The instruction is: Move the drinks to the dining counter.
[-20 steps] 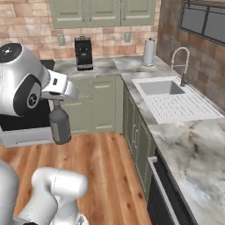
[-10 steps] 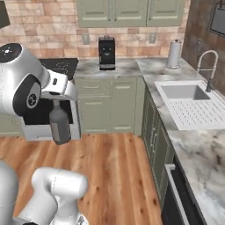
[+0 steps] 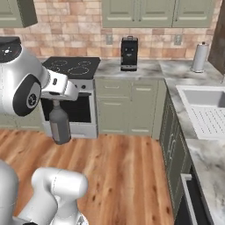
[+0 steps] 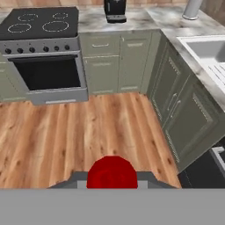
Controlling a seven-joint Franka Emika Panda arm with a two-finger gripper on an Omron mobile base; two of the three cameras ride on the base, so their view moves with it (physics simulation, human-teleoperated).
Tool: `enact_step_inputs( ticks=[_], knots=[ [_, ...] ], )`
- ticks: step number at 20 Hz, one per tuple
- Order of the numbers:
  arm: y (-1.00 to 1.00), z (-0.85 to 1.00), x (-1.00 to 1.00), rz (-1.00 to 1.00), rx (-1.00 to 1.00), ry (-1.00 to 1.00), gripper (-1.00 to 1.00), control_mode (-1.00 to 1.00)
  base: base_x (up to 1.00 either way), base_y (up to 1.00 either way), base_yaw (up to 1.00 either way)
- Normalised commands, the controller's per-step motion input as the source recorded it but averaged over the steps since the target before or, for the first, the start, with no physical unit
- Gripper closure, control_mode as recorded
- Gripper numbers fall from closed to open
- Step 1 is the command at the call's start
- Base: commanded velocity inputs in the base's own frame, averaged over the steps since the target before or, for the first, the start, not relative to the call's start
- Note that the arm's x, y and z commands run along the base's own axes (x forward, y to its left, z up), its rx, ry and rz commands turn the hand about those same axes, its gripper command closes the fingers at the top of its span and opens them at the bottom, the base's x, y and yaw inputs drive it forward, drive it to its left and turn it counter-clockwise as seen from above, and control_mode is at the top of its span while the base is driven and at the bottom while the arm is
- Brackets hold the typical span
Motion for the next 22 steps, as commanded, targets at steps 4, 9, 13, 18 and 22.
enact_step_inputs(
  ticks=[4, 9, 13, 18, 22],
  knots=[
    [0.0, 0.0, 0.0, 0.0, 0.0, 0.0, 1.0, 1.0, -0.21, 0.26, 0.28],
    [0.0, 0.0, 0.0, 0.0, 0.0, 0.0, 1.0, 1.0, -0.18, 0.27, 0.28],
    [0.0, 0.0, 0.0, 0.0, 0.0, 0.0, 1.0, 1.0, -0.21, 0.27, 0.28],
    [0.0, 0.0, 0.0, 0.0, 0.0, 0.0, 1.0, 1.0, -0.18, 0.26, 0.27],
    [0.0, 0.0, 0.0, 0.0, 0.0, 0.0, 1.0, 1.0, -0.21, 0.24, 0.27]
  ],
)
